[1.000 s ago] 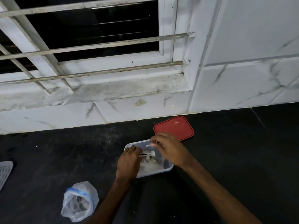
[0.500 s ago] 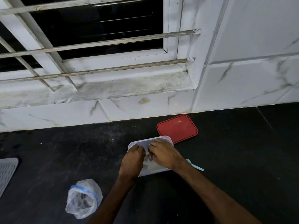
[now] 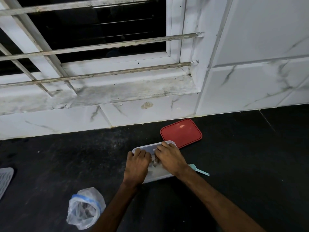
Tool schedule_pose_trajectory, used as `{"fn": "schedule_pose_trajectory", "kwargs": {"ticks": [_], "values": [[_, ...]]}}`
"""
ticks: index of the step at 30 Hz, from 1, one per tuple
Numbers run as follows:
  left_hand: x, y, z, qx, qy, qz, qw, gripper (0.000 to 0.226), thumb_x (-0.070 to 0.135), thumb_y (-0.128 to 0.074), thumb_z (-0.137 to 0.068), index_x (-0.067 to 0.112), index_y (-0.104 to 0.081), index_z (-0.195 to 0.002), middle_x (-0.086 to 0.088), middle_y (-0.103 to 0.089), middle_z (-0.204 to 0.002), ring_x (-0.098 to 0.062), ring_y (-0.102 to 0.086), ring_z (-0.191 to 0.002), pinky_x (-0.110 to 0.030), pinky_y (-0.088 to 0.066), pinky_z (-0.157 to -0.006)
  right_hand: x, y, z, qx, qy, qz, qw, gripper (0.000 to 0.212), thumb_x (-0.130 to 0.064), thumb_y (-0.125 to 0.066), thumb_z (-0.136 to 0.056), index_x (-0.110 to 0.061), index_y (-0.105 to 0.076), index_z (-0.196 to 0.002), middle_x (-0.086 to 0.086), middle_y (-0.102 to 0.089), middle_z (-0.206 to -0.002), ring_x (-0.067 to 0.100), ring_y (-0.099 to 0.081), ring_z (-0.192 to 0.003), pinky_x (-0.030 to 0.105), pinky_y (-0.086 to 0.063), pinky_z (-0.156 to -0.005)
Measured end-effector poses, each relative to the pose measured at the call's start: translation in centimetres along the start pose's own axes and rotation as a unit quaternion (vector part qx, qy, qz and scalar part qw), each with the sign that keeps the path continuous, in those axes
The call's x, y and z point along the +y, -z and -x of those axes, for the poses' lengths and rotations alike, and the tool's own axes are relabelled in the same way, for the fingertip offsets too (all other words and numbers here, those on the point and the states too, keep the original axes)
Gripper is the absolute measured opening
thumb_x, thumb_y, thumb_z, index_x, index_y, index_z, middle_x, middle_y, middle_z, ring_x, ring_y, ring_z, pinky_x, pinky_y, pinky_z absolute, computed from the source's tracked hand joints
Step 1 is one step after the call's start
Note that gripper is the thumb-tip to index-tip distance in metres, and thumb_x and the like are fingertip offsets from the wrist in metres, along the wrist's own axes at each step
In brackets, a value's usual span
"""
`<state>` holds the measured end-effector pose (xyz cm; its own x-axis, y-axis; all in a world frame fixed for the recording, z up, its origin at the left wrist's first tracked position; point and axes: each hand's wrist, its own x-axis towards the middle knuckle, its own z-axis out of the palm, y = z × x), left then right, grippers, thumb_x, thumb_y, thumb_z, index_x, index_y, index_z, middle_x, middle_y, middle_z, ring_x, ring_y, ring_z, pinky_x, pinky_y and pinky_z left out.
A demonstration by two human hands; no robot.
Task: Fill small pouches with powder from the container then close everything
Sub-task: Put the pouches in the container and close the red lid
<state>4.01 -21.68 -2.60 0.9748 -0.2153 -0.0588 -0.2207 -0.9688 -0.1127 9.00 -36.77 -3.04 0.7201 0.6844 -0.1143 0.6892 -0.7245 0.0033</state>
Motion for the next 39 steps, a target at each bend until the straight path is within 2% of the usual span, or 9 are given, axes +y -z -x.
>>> {"fn": "schedule_pose_trajectory", "kwargs": {"ticks": [7,11,13,17,21,29,33,35,39], "values": [[-0.6,-0.3,0.1,-0.117,-0.066,0.037,0.99,0.015,0.029,-0.055,-0.093,0.024,-0.062,-0.106,0.001,-0.063,-0.115,-0.021,-0.055,-0.11,-0.035,-0.039,-0.093,2.1,0.5,1.7,-0.031,0.059,-0.16,0.985,0.034,-0.039,-0.061,-0.091,-0.018,-0.067,-0.116,-0.001,-0.062,-0.126,0.014,-0.049,-0.121,0.034,-0.037,-0.104],[-0.6,-0.1,0.2,-0.182,-0.089,0.098,0.974,0.029,0.036,-0.044,-0.1,0.025,-0.063,-0.119,0.001,-0.058,-0.128,-0.019,-0.054,-0.118,-0.031,-0.04,-0.095,5.2,0.2,3.7,0.204,-0.046,-0.329,0.921,0.02,-0.028,-0.054,-0.096,-0.02,-0.072,-0.101,-0.007,-0.067,-0.101,0.006,-0.055,-0.096,0.024,-0.043,-0.087],[-0.4,-0.2,0.2,-0.182,-0.088,0.123,0.972,0.038,0.041,-0.038,-0.102,0.023,-0.063,-0.123,0.0,-0.053,-0.136,-0.019,-0.049,-0.123,-0.032,-0.039,-0.099,7.4,-1.0,3.1,0.25,-0.121,-0.31,0.909,0.021,-0.021,-0.055,-0.097,-0.017,-0.069,-0.112,-0.003,-0.067,-0.11,0.01,-0.056,-0.106,0.031,-0.046,-0.094],[0.4,-0.3,0.2,-0.197,-0.059,0.227,0.952,0.047,0.045,-0.04,-0.101,0.022,-0.044,-0.142,0.001,-0.036,-0.154,-0.018,-0.035,-0.139,-0.033,-0.029,-0.113,11.2,-3.9,1.4,0.014,-0.135,-0.203,0.97,0.069,-0.043,-0.059,-0.093,-0.022,-0.03,-0.151,0.001,-0.024,-0.16,0.023,-0.015,-0.149,0.048,-0.023,-0.119],[0.6,-0.2,-0.2,-0.239,-0.061,0.248,0.937,0.051,0.047,-0.036,-0.101,0.026,-0.038,-0.148,0.003,-0.035,-0.156,-0.015,-0.031,-0.143,-0.032,-0.023,-0.117,12.1,-5.7,1.0,-0.127,-0.124,-0.126,0.976,0.092,-0.05,-0.063,-0.087,-0.029,-0.006,-0.156,-0.005,0.007,-0.163,0.021,0.007,-0.151,0.053,-0.008,-0.119],[-1.4,0.9,0.2,-0.068,-0.064,0.256,0.962,0.052,0.056,-0.031,-0.098,0.036,-0.04,-0.144,0.019,-0.034,-0.153,-0.002,-0.036,-0.138,-0.027,-0.039,-0.109,10.8,-4.1,1.6,-0.141,-0.07,0.078,0.984,0.061,-0.017,-0.042,-0.099,-0.008,-0.016,-0.154,0.017,-0.016,-0.161,0.032,-0.021,-0.148,0.045,-0.026,-0.116],[-2.2,1.1,0.6,0.015,-0.062,0.25,0.966,0.057,0.055,-0.026,-0.094,0.029,-0.046,-0.142,0.011,-0.035,-0.154,-0.007,-0.038,-0.137,-0.028,-0.042,-0.108,11.8,-2.1,1.6,-0.011,-0.059,0.13,0.99,0.048,-0.015,-0.041,-0.08,-0.006,-0.059,-0.124,0.018,-0.068,-0.116,0.033,-0.067,-0.101,0.041,-0.055,-0.077],[-2.6,0.5,0.9,0.056,-0.047,0.221,0.972,0.055,0.048,-0.035,-0.096,0.022,-0.047,-0.142,0.005,-0.036,-0.154,-0.014,-0.039,-0.139,-0.034,-0.04,-0.112,12.3,-0.6,1.5,0.058,-0.08,0.105,0.99,0.043,-0.018,-0.038,-0.075,-0.008,-0.065,-0.108,0.01,-0.072,-0.091,0.029,-0.068,-0.078,0.037,-0.054,-0.062],[-2.3,-0.3,2.3,0.076,0.092,0.231,0.966,0.062,0.042,-0.046,-0.098,0.017,-0.027,-0.152,0.0,-0.015,-0.162,-0.019,-0.018,-0.149,-0.037,-0.024,-0.12,13.2,2.7,2.3,0.172,-0.147,0.06,0.972,0.033,-0.022,-0.046,-0.073,-0.01,-0.061,-0.099,0.009,-0.068,-0.082,0.029,-0.063,-0.078,0.036,-0.051,-0.057]]}}
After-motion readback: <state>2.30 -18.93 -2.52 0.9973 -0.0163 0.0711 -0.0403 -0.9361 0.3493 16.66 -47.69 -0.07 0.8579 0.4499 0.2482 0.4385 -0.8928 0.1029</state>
